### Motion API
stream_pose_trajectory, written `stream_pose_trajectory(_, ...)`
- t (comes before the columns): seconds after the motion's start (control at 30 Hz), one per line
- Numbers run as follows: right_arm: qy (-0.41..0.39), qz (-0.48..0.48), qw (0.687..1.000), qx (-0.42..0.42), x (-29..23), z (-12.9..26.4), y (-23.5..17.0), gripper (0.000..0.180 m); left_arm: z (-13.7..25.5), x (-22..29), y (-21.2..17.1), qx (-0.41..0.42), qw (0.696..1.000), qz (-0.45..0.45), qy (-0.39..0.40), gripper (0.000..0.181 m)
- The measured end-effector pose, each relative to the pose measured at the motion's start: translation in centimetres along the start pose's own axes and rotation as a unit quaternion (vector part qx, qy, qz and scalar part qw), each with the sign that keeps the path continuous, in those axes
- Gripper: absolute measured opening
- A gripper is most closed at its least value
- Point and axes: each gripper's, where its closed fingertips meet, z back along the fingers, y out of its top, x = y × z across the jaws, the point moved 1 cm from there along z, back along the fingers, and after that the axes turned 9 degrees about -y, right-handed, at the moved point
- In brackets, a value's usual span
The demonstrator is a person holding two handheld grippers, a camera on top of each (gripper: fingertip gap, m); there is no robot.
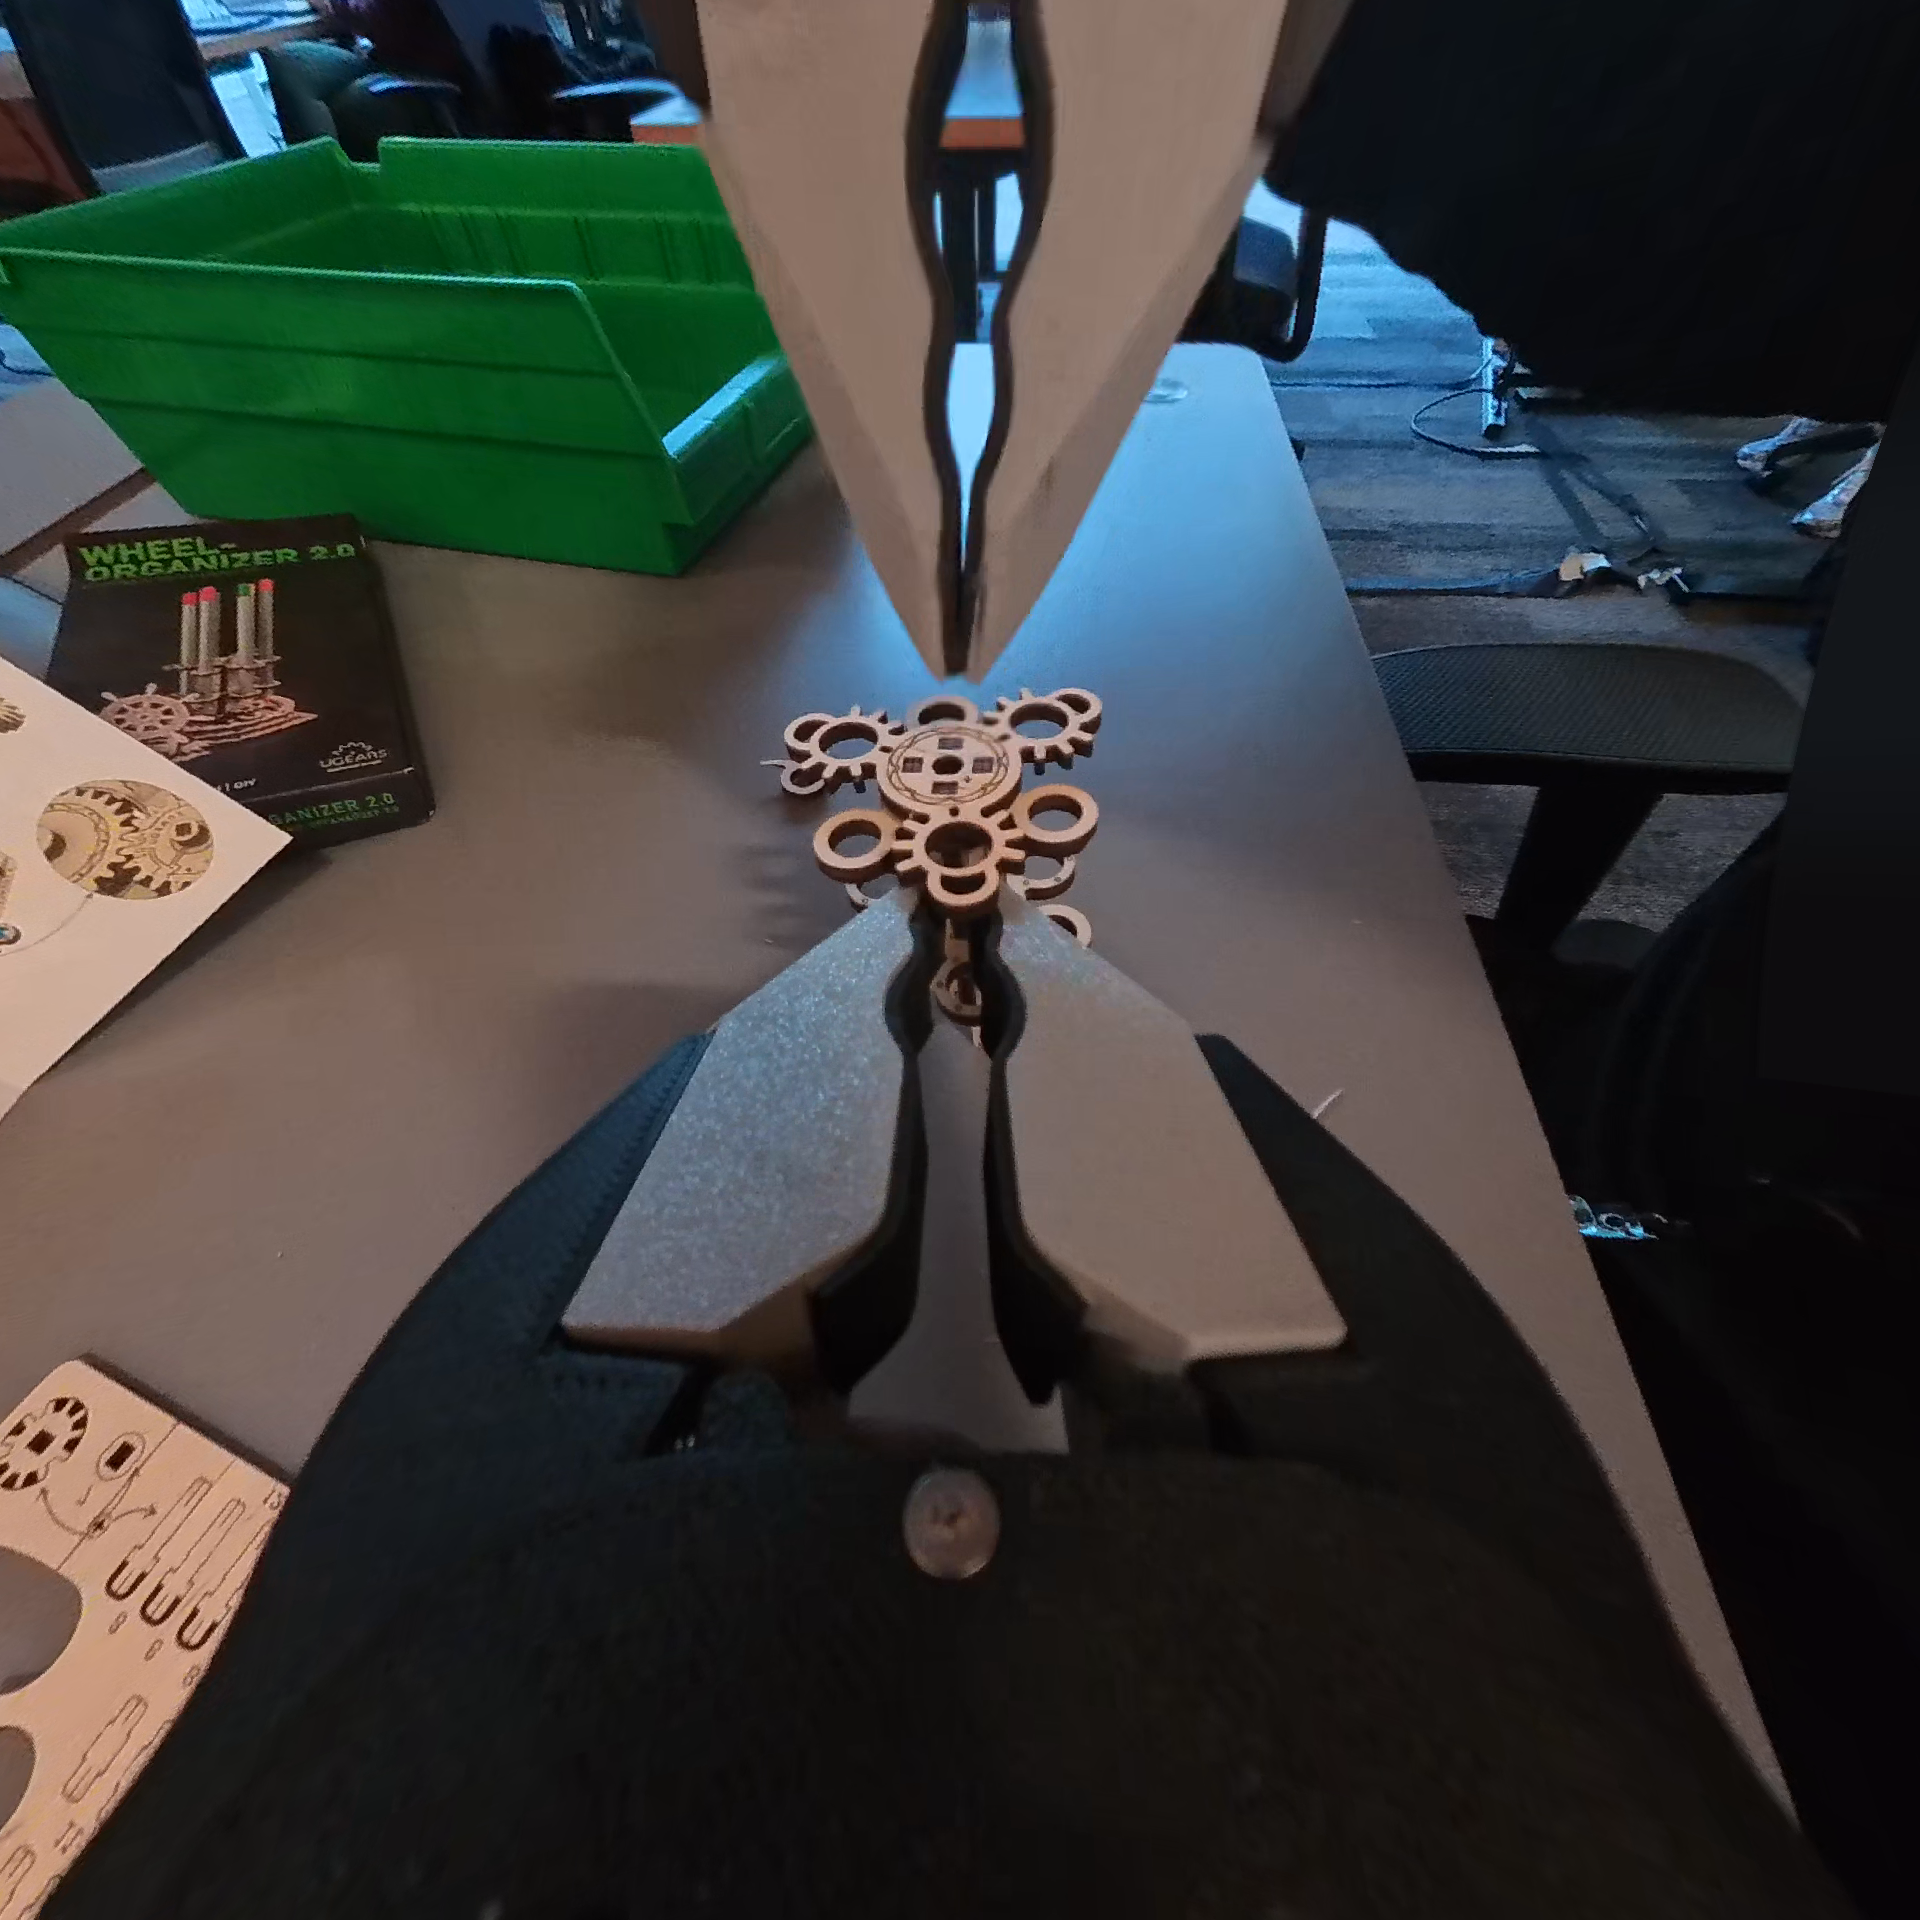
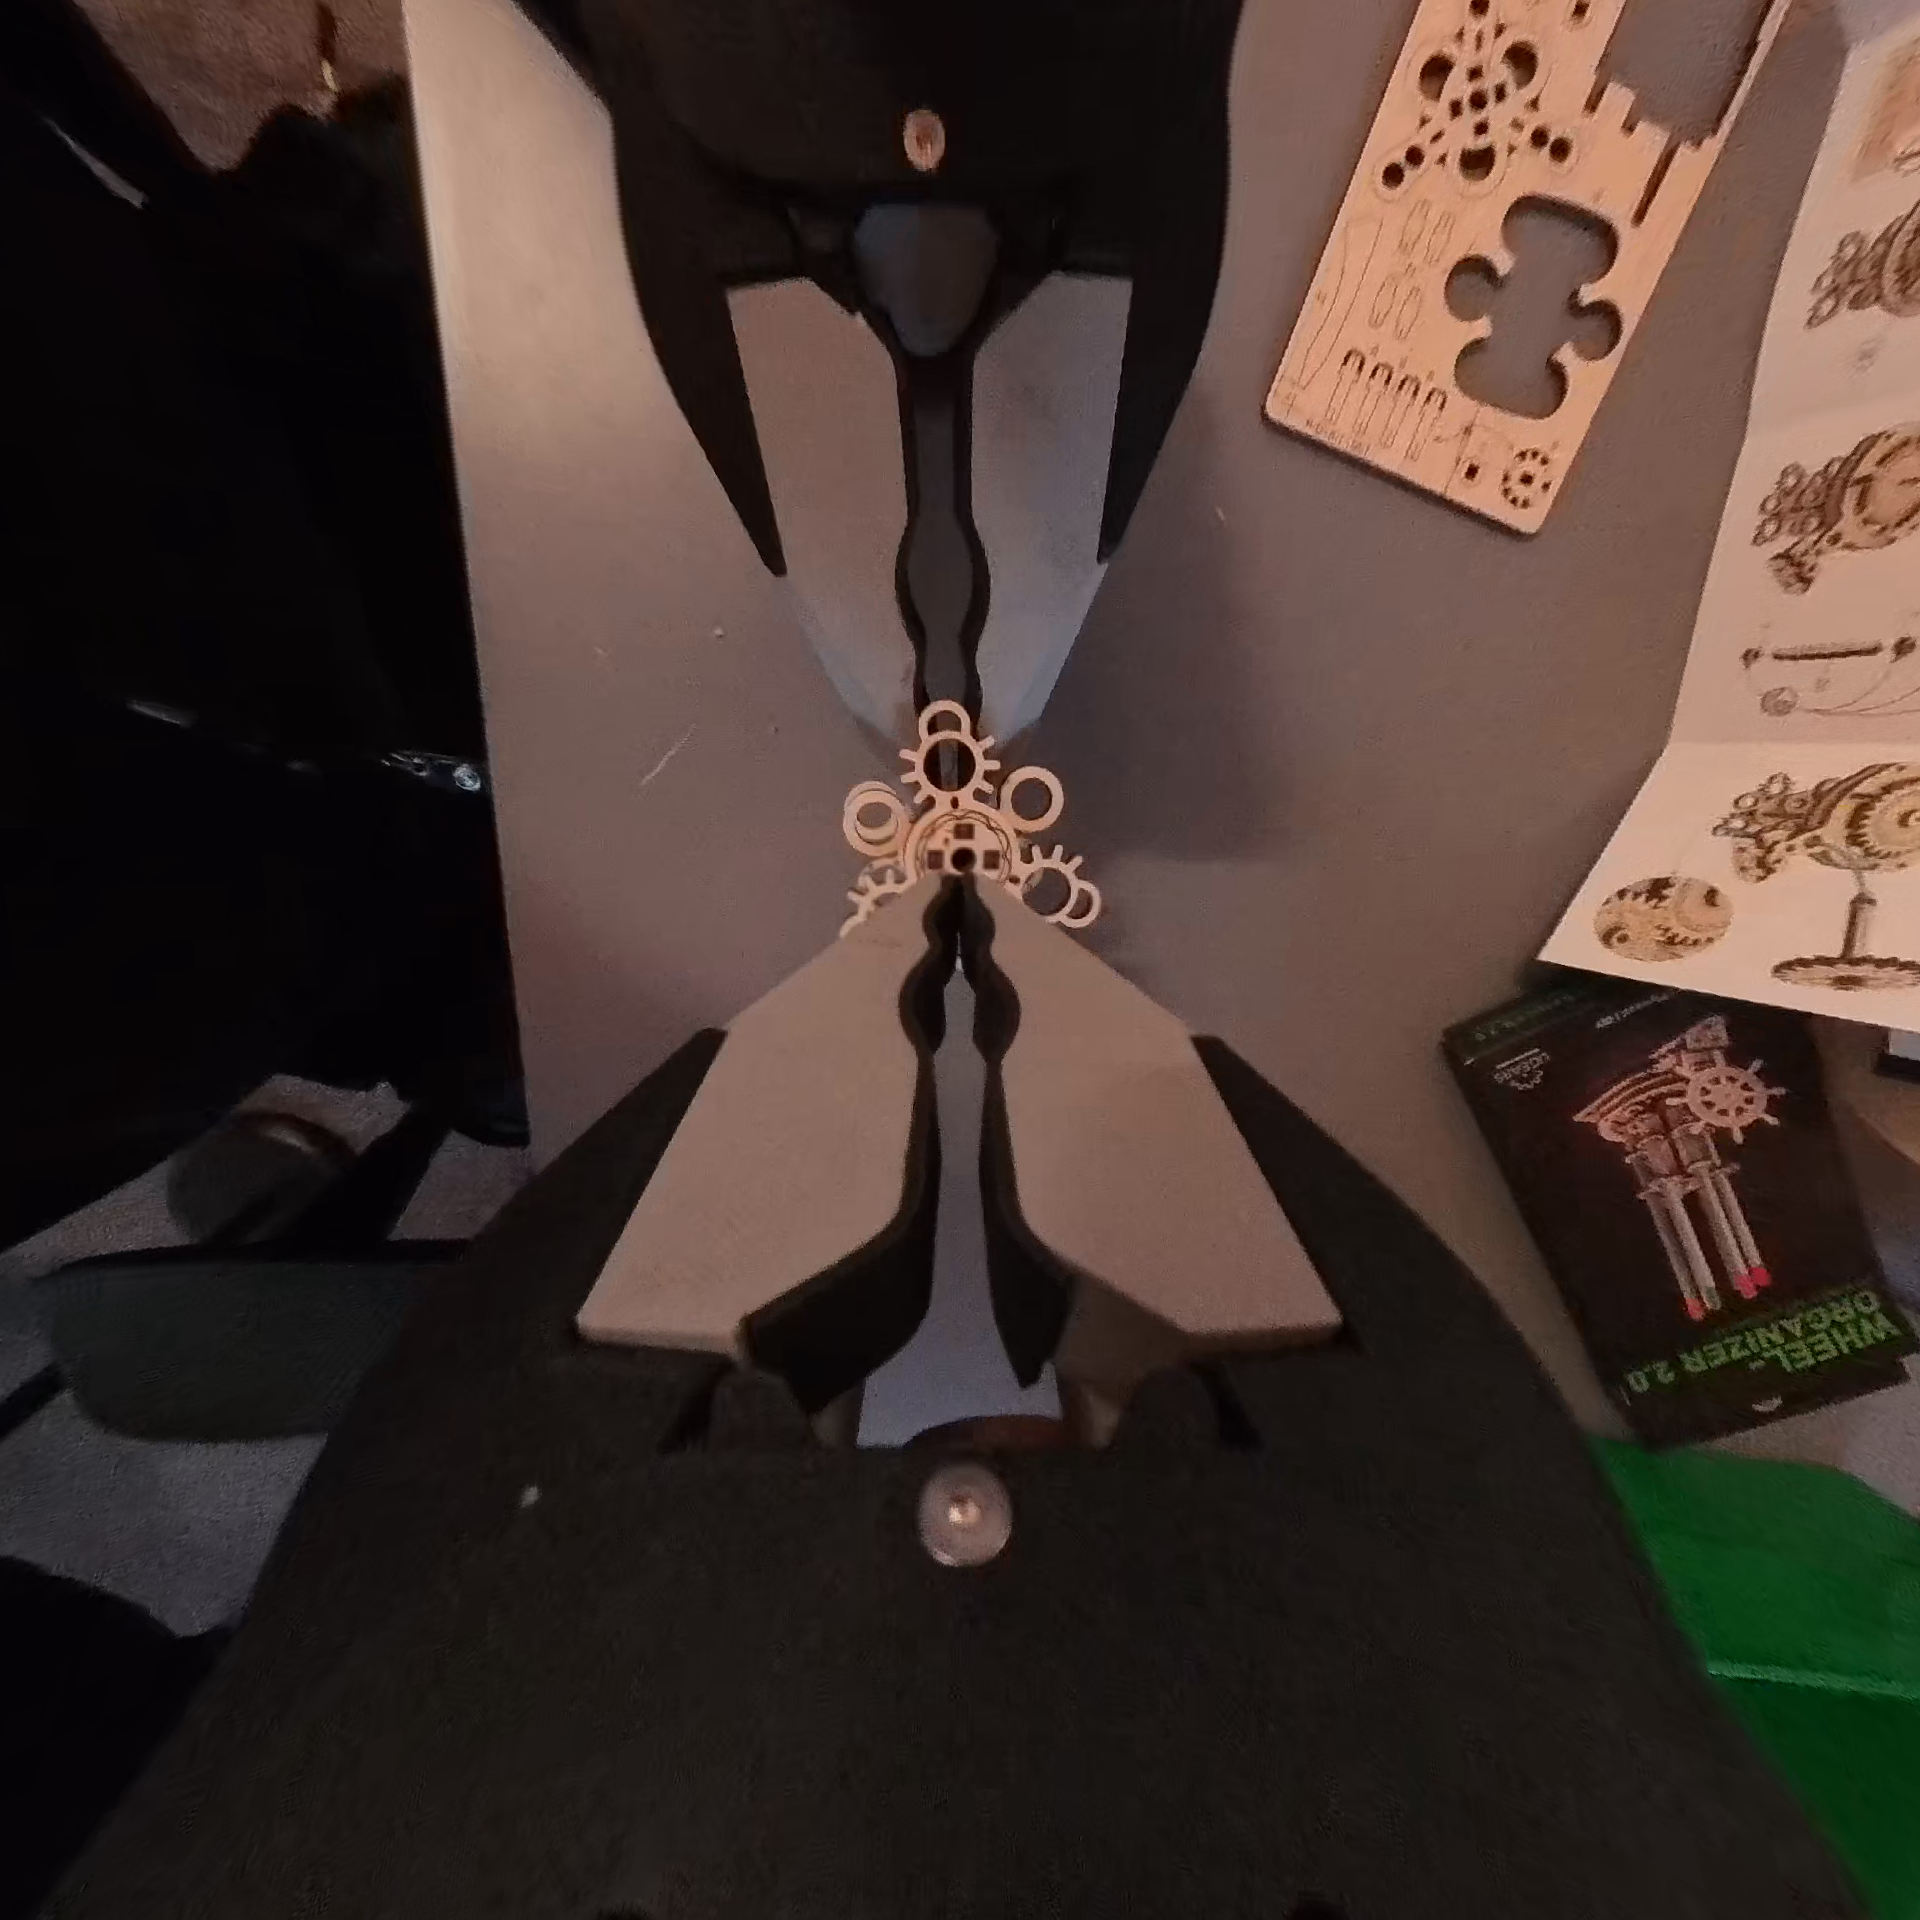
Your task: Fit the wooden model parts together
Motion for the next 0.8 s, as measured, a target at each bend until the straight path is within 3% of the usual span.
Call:
stream_pose_trajectory(0.1, -0.003, 0.000, 1.000, 0.010, 0.2, 0.6, 0.5, 0.000, 0.0, 0.0, 0.0, 0.000, 1.000, 0.001, -0.001, 0.001)
stream_pose_trajectory(0.2, 0.019, 0.000, 1.000, -0.022, -0.8, -1.5, -0.6, 0.000, 0.0, 0.0, 0.0, 0.000, 1.000, 0.002, -0.001, 0.001)
stream_pose_trajectory(0.43, -0.005, 0.001, 1.000, 0.003, 0.1, 0.7, 0.2, 0.000, 0.1, 0.1, 0.0, 0.000, 1.000, 0.001, -0.002, 0.001)
stream_pose_trajectory(0.57, 0.023, 0.000, 1.000, -0.018, -1.0, -1.3, -0.4, 0.000, 0.1, 0.0, 0.0, 0.000, 1.000, 0.003, -0.001, 0.001)
stream_pose_trajectory(0.63, -0.003, 0.008, 0.999, -0.034, -0.3, -1.0, -1.0, 0.000, 0.1, 0.0, 0.0, 0.000, 1.000, 0.003, -0.003, 0.001)
stream_pose_trajectory(0.8, -0.009, -0.003, 1.000, 0.014, 0.3, 0.8, 0.4, 0.000, 0.1, 0.1, 0.0, 0.000, 1.000, 0.001, -0.002, 0.001)
